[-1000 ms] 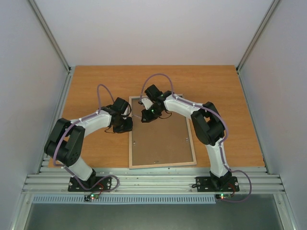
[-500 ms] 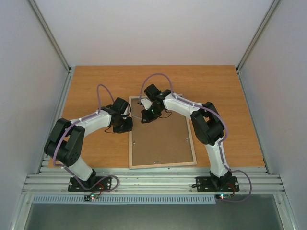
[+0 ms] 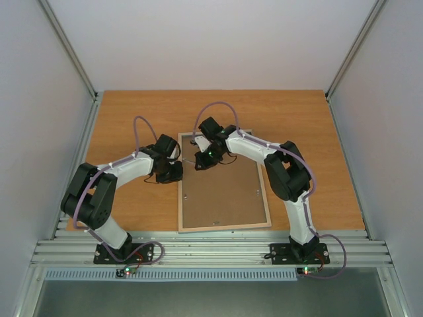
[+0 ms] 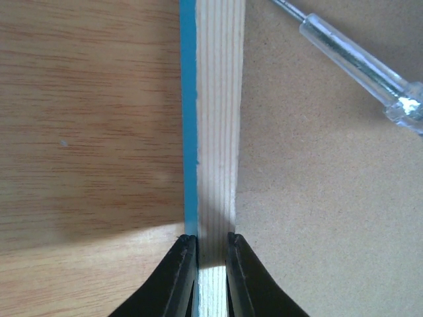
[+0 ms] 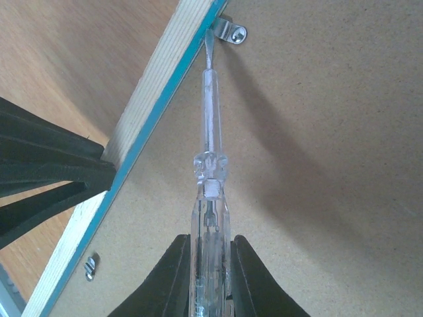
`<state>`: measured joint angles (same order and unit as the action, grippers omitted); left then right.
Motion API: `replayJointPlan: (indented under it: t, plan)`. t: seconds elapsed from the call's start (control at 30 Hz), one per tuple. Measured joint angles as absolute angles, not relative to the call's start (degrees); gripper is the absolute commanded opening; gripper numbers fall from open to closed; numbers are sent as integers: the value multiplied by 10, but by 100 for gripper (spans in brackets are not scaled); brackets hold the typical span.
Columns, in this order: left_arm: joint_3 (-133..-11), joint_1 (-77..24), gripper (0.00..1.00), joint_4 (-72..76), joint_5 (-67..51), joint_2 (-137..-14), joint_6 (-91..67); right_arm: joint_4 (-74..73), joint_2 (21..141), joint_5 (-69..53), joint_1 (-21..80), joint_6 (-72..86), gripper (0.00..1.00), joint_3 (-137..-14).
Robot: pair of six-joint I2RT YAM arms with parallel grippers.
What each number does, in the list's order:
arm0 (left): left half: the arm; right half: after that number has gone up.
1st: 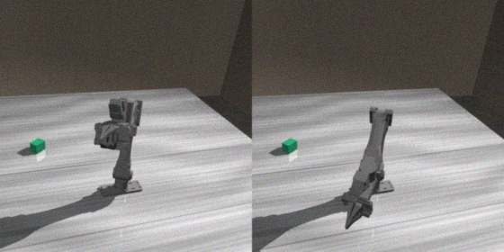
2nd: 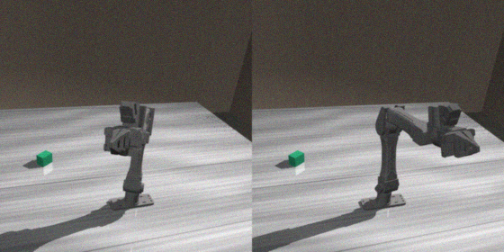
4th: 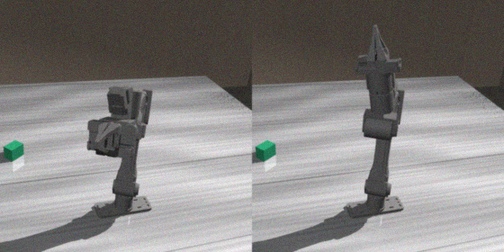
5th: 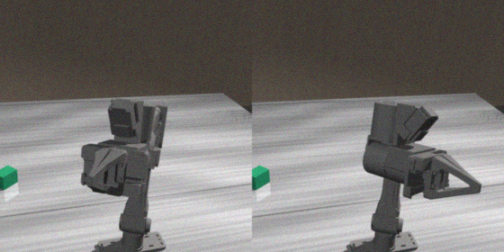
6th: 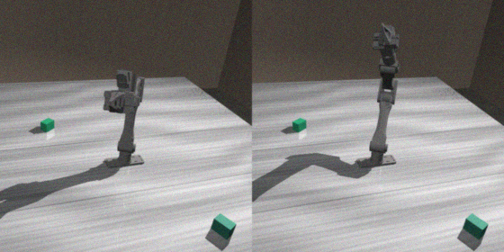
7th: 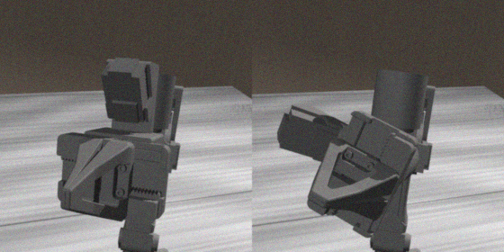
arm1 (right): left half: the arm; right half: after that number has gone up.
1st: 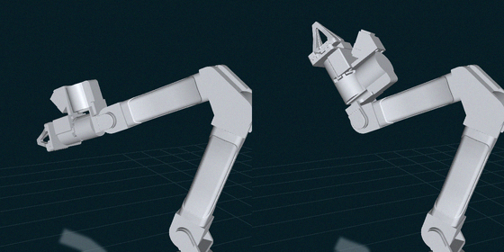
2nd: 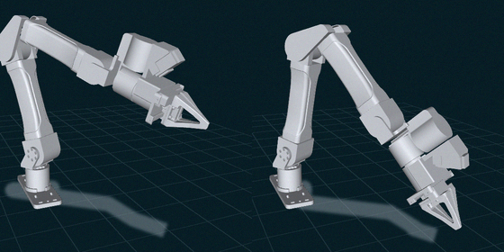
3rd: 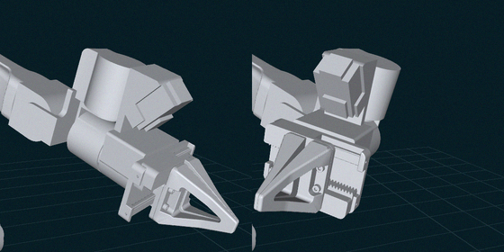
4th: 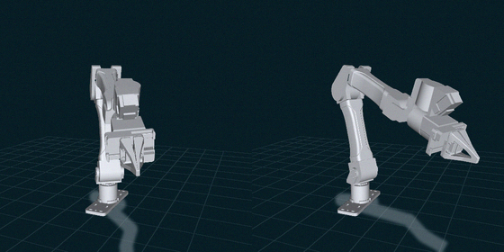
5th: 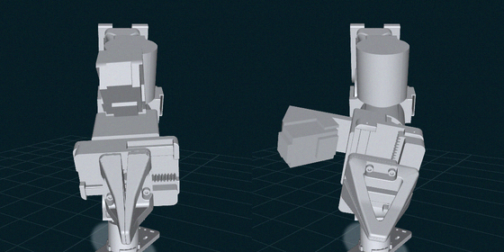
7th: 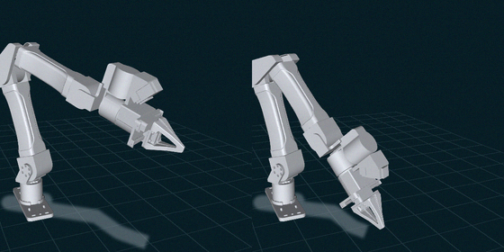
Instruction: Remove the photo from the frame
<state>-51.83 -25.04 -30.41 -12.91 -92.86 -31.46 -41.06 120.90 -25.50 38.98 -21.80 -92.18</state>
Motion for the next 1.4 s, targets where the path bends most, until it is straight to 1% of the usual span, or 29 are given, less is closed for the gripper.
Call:
replayJointPlan:
  t: [0.53,0.83,1.4]
  plan:
    - [-514,-250,14,-294,-136,-929,-315,-387,1193,-235,391,-188,1,-908]
    - [-513,-250,15,-291,-138,-929,-315,-387,1213,-239,391,-184,1,-918]
    - [-513,-250,15,-290,-139,-929,-316,-430,1218,-241,392,-209,1,-943]
